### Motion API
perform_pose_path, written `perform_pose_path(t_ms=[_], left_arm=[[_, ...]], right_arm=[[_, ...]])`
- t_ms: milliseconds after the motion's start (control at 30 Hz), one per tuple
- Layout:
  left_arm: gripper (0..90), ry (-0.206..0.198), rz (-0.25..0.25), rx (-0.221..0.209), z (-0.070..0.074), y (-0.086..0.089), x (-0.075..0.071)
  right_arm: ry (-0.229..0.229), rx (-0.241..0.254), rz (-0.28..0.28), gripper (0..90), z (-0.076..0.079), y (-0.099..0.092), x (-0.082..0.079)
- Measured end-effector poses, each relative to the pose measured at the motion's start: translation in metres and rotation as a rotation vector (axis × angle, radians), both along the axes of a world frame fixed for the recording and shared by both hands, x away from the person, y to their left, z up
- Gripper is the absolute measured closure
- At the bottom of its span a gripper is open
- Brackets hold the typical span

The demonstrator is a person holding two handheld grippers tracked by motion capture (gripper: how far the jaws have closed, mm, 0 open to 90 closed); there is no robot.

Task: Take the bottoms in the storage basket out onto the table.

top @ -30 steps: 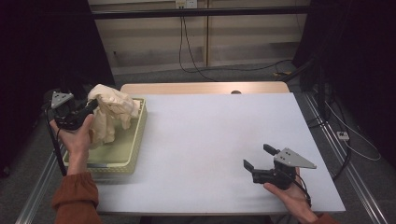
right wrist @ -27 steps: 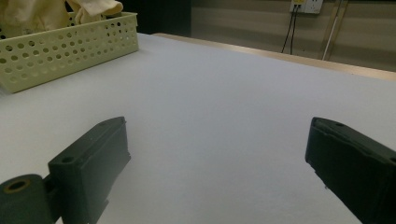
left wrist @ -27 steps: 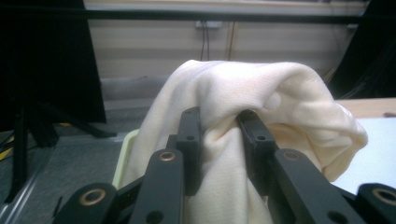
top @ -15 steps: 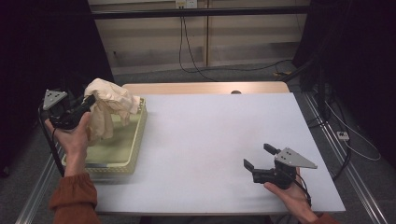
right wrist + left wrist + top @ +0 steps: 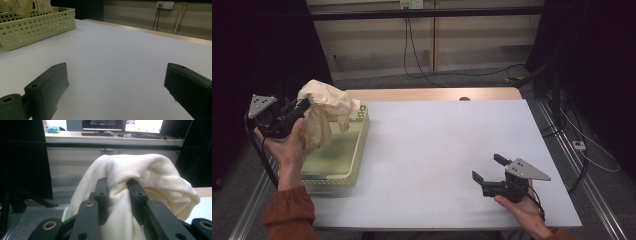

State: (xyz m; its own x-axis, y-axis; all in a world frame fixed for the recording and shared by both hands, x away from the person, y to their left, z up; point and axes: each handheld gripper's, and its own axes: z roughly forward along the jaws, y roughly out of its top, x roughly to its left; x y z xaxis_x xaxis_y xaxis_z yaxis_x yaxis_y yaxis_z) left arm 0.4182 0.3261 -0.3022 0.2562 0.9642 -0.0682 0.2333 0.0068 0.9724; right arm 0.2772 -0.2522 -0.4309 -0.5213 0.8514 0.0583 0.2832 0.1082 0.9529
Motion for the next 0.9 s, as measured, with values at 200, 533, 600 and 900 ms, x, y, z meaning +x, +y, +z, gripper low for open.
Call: perform_pose_path(t_ms=[200,533,600,900], left_arm=[[73.3,-0.006,-0.001,-0.016,0.004,0.001,-0.004],[73.3,-0.009,-0.028,-0.036,0.012,0.000,-0.011],[73.4,-0.016,-0.036,-0.037,0.014,-0.001,-0.012],[73.4,-0.039,-0.081,-0.019,0.024,-0.007,-0.022]], right_arm=[[0.001,0.002,0.003,5.2,0.000,0.000,0.000],[0.001,0.001,0.018,4.9,0.000,0.003,0.001],[-0.001,0.002,0.021,4.9,0.000,0.003,0.001],[-0.002,0.001,0.028,4.9,0.000,0.004,0.003]])
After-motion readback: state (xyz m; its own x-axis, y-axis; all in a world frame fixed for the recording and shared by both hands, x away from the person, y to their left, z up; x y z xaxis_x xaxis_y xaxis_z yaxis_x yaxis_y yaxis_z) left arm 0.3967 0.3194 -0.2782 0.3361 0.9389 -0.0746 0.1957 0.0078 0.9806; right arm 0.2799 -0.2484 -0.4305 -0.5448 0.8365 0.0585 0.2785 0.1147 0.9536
